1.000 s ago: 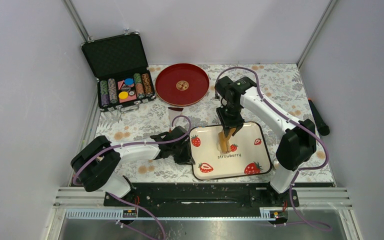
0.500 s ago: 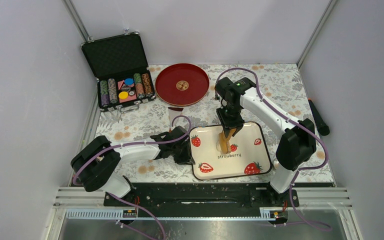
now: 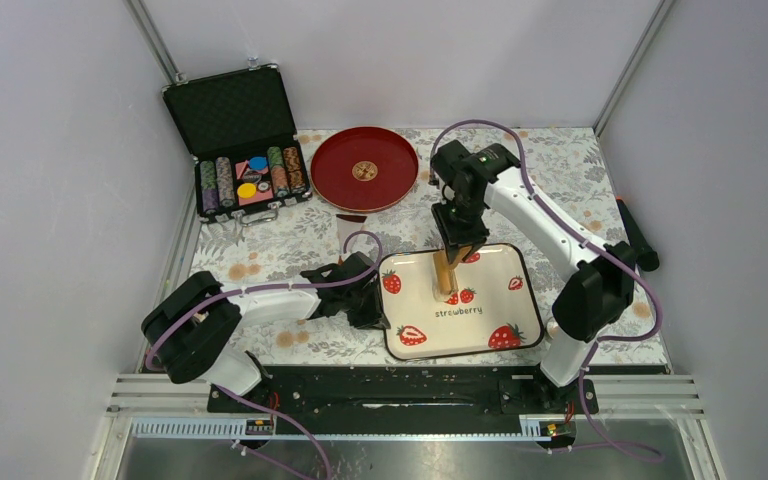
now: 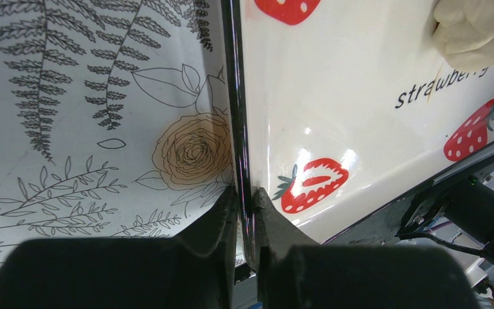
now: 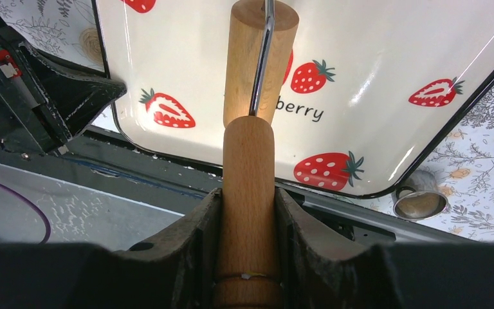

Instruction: Roll out the dumpling wrappers from the dough

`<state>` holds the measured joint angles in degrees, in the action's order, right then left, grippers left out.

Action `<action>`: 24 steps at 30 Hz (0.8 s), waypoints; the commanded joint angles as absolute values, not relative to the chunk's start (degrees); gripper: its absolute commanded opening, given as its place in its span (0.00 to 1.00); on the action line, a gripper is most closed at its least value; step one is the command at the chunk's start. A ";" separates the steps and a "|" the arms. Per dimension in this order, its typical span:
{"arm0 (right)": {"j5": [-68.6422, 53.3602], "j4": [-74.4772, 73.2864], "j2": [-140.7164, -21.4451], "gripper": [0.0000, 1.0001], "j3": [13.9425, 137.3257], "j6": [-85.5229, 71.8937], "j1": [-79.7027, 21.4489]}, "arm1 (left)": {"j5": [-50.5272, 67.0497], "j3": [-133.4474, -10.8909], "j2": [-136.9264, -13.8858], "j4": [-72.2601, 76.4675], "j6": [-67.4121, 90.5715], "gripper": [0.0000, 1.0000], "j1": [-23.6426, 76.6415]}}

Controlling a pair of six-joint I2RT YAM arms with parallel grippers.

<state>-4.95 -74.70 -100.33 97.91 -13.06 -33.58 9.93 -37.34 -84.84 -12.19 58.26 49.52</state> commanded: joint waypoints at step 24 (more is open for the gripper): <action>-2.73 -75.09 -102.23 0.00 97.23 -12.73 -37.20 | 7.12 -36.21 -86.43 -16.95 55.56 0.00 50.65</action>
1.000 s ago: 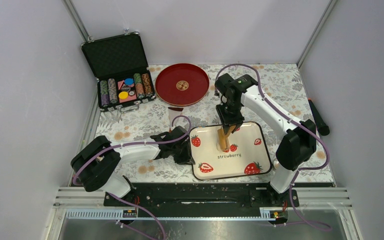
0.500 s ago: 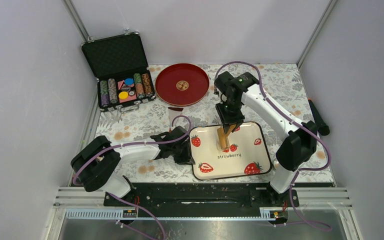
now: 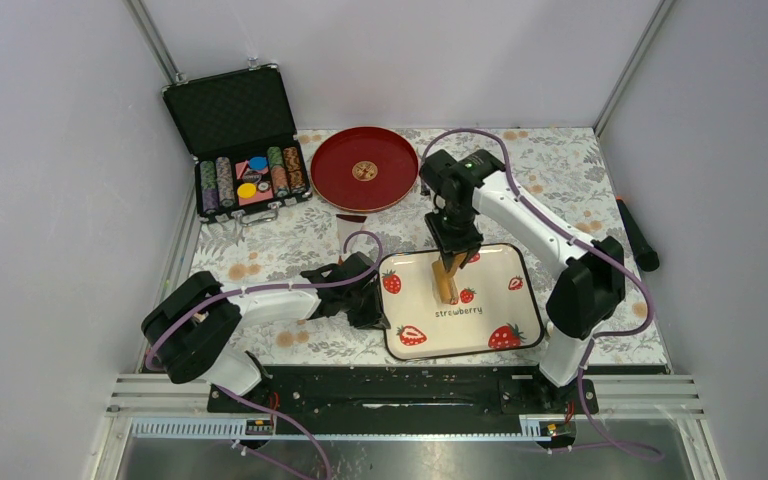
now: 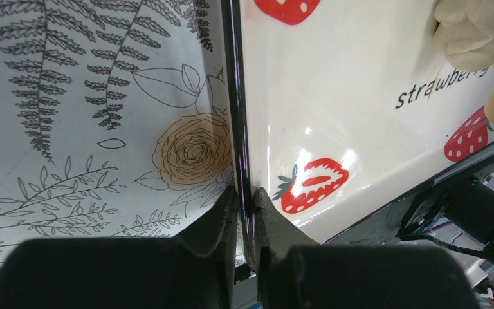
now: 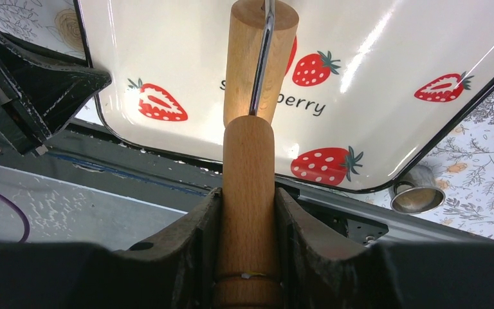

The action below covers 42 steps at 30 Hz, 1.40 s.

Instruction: Roll out the dumpling wrappers from the dough

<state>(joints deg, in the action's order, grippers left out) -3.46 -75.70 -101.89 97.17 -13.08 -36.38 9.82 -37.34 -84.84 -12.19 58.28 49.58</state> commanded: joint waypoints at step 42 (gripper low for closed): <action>-0.27 -75.62 -99.84 0.00 99.29 -13.31 -38.88 | 6.85 -36.35 -86.62 -16.94 55.72 0.00 50.81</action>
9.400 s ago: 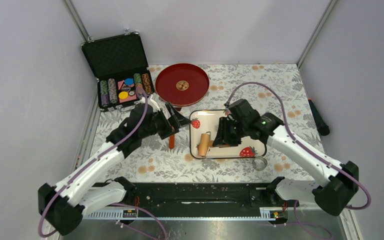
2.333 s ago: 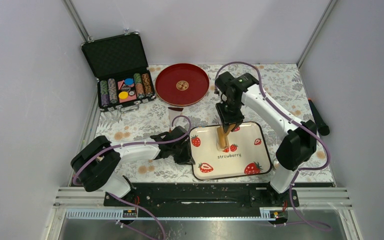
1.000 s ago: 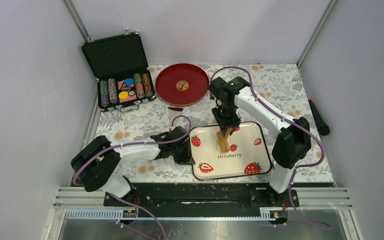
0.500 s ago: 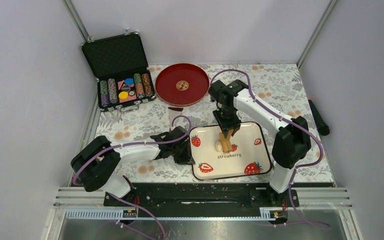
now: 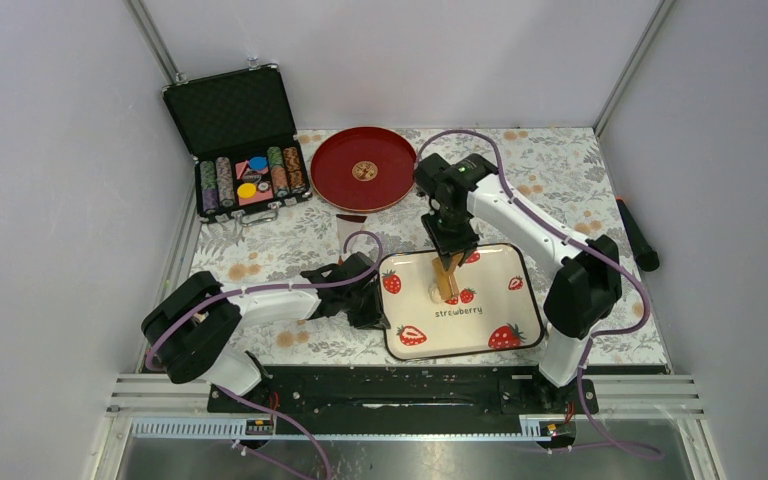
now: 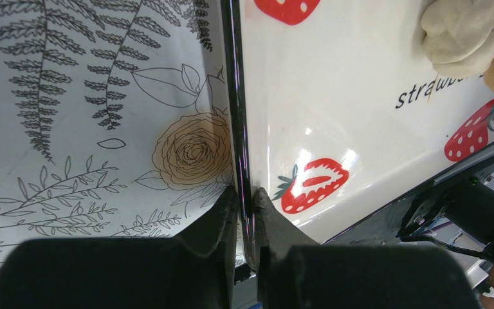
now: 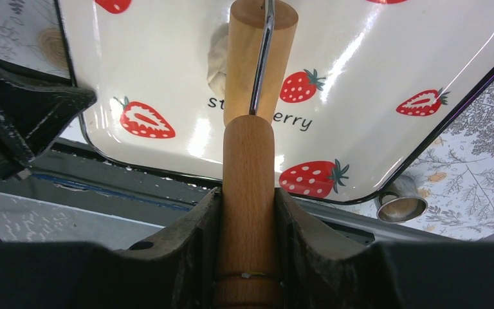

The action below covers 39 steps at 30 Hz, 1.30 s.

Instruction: Roll out the dumpling wrappers from the dough

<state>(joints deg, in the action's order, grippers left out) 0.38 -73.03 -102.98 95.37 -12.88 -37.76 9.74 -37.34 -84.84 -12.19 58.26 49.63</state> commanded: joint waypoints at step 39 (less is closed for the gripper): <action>1.15 -72.41 -104.77 0.00 95.74 -14.06 -42.00 | 6.55 -36.13 -86.40 -16.96 55.82 0.00 50.94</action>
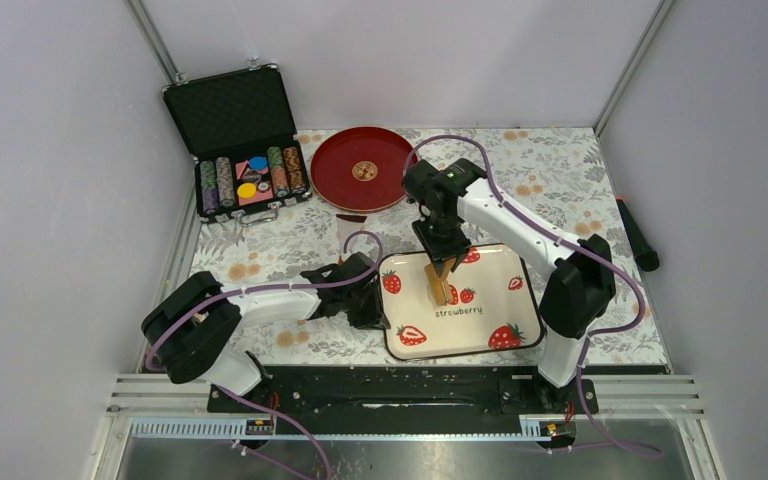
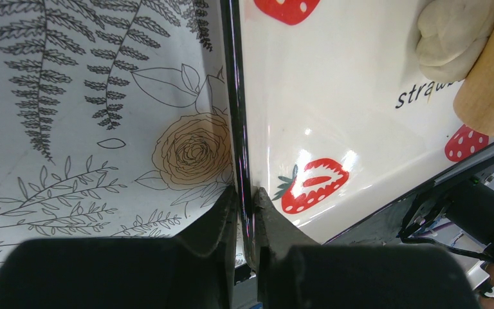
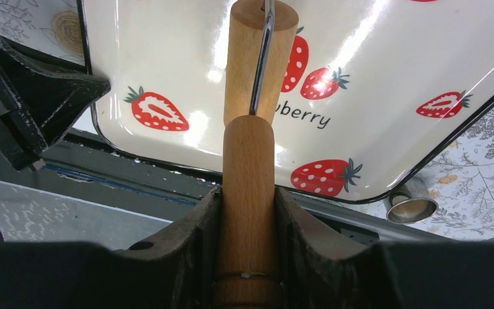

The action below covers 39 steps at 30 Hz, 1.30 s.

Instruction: Roll out the dumpling wrappers from the dough

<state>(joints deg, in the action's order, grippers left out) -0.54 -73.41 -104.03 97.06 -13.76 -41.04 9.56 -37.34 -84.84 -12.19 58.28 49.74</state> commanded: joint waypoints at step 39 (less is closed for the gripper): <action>-2.14 -72.76 -104.68 0.00 97.21 -14.59 -43.96 | 6.63 -36.21 -86.82 -16.73 55.82 0.00 50.94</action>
<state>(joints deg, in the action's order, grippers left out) -0.78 -72.77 -104.27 97.21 -13.96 -43.00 9.45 -37.34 -84.84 -12.19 58.28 49.78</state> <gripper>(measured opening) 0.392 0.111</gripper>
